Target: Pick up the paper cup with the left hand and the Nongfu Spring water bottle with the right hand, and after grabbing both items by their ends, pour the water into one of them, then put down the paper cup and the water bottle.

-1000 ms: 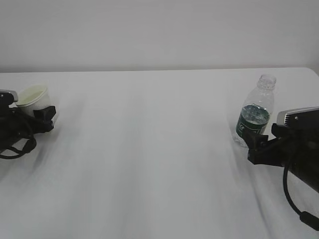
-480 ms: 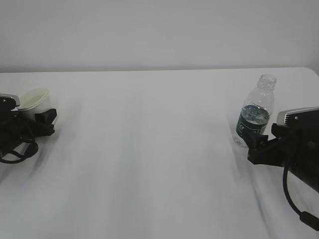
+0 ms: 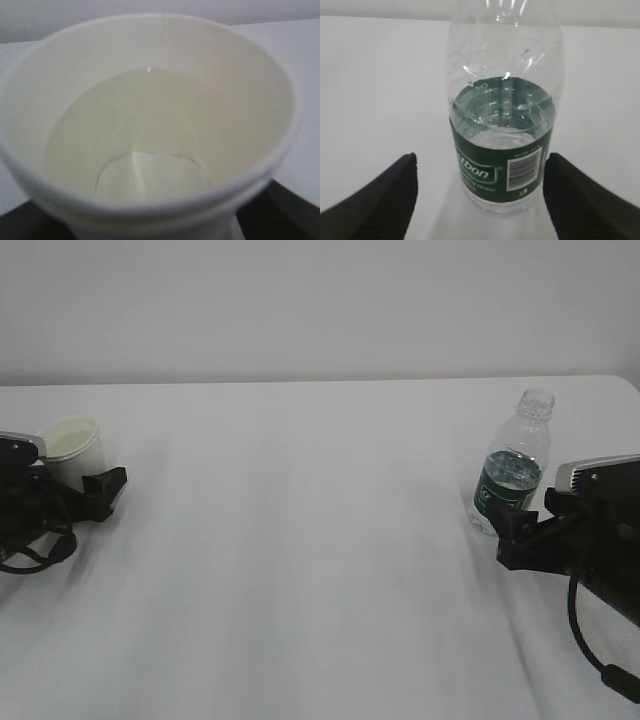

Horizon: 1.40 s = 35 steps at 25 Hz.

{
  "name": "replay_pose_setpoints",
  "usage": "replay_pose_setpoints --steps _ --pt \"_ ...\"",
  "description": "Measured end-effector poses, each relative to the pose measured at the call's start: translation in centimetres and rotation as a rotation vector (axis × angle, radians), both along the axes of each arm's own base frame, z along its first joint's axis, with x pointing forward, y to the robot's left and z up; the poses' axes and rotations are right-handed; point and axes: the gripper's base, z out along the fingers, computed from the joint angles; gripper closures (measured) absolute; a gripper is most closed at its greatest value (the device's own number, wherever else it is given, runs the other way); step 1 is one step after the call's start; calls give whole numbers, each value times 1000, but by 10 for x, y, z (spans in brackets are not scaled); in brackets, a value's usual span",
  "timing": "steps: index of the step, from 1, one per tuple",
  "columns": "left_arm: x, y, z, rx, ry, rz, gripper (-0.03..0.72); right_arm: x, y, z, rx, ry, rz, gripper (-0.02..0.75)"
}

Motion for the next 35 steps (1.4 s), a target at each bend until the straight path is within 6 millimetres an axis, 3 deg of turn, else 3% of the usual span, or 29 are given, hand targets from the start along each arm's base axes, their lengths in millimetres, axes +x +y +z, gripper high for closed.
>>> replay_pose_setpoints --steps 7,35 --pt "-9 -1 -2 -2 27 0 70 0 0 0 0 0 0 145" --pt "-84 -4 60 -7 33 25 90 0 0 0 1 0 0 145"
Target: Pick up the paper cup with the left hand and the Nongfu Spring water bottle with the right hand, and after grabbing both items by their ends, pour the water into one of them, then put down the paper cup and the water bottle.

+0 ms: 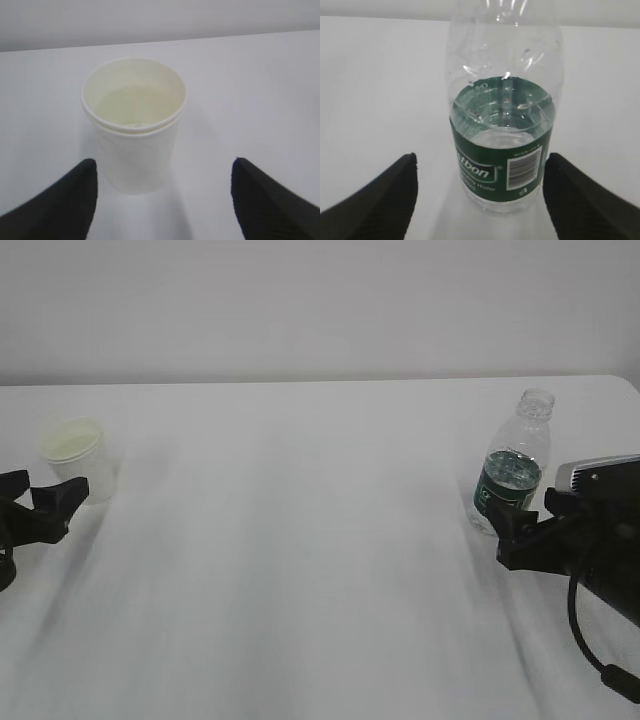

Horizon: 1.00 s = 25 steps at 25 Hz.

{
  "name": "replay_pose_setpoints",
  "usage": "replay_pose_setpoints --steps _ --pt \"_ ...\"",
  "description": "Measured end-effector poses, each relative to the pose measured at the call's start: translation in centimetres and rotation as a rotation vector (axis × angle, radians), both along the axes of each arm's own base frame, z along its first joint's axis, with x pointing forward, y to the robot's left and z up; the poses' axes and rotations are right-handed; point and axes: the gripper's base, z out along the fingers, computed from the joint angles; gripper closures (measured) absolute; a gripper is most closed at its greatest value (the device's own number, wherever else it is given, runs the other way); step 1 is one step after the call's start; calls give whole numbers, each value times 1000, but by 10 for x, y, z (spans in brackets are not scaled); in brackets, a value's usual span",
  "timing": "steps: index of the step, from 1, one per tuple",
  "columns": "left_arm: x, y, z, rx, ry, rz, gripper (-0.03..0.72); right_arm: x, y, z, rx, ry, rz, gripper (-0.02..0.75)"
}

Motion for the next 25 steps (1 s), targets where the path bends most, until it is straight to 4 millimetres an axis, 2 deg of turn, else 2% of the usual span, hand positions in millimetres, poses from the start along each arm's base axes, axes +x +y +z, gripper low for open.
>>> replay_pose_setpoints --steps 12,16,25 --pt "-37 -3 33 31 -66 -7 97 -7 -1 -1 -2 17 0 145" --pt "-41 -3 40 35 -89 -7 99 -11 -2 6 0 -1 0 145" --pt "-41 -3 42 36 -99 -9 99 -14 -2 20 5 -47 1 145"
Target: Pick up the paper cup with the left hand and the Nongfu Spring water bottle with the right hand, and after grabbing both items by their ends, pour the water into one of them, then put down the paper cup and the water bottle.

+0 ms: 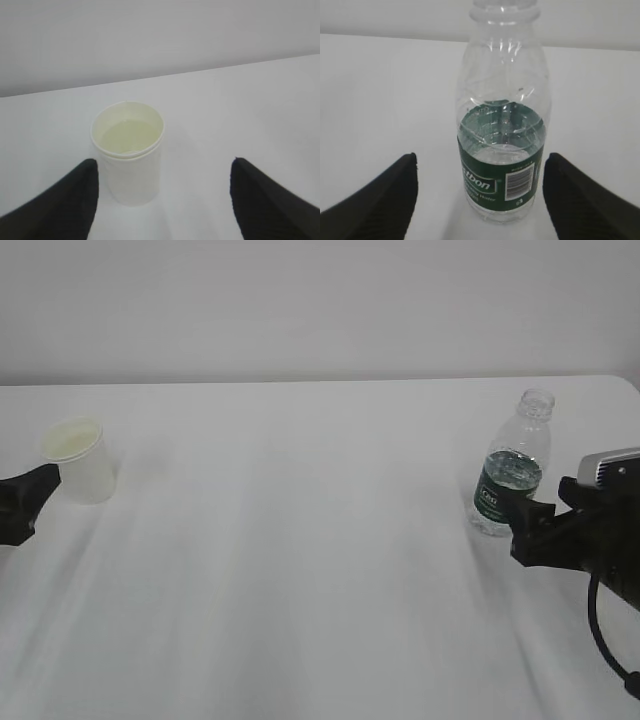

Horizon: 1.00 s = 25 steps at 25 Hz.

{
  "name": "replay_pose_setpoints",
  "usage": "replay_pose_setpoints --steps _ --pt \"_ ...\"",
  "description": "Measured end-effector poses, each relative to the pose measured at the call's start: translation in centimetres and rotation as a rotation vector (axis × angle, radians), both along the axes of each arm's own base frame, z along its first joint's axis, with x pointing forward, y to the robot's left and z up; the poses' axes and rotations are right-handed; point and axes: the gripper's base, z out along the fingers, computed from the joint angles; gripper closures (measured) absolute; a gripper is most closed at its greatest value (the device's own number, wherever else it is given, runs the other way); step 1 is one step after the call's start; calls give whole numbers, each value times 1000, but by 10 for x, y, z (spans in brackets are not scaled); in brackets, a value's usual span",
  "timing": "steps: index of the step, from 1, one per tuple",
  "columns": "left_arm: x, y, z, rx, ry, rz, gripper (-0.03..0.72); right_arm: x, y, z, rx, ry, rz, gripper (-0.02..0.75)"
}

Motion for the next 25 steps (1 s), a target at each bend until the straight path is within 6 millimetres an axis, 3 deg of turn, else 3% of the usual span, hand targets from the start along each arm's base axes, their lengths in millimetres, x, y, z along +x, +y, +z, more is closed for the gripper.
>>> replay_pose_setpoints --steps 9,25 --pt "-2 2 17 -25 -65 27 100 -2 0 23 10 -85 0 145" --pt "-9 3 48 -72 -179 47 100 -8 -2 46 -7 -91 0 145"
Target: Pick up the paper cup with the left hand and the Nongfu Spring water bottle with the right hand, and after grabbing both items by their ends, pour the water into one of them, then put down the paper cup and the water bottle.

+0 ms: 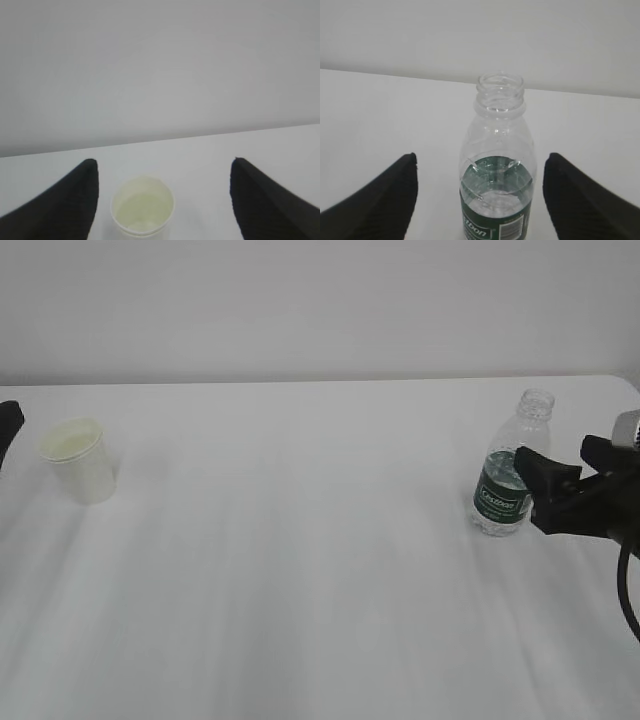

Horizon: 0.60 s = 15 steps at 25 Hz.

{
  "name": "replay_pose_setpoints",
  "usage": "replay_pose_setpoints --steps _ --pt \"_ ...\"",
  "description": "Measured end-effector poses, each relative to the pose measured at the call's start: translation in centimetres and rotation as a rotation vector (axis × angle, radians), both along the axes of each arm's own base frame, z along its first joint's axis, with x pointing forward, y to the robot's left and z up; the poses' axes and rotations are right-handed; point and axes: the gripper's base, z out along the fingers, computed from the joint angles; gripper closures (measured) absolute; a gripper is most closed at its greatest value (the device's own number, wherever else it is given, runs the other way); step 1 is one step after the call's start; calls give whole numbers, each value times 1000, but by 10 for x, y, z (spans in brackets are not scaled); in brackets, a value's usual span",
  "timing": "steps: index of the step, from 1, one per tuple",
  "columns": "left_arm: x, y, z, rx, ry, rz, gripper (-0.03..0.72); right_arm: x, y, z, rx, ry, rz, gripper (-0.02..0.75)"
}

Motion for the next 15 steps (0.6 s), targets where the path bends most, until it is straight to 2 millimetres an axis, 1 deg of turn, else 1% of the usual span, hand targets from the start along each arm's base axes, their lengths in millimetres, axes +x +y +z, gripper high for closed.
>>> replay_pose_setpoints --steps 7,15 --pt "-7 0 16 -10 -58 10 101 -7 -2 14 -10 19 -5 144" --pt "-14 1 28 -26 -53 25 101 -15 -3 29 -14 13 -10 145"
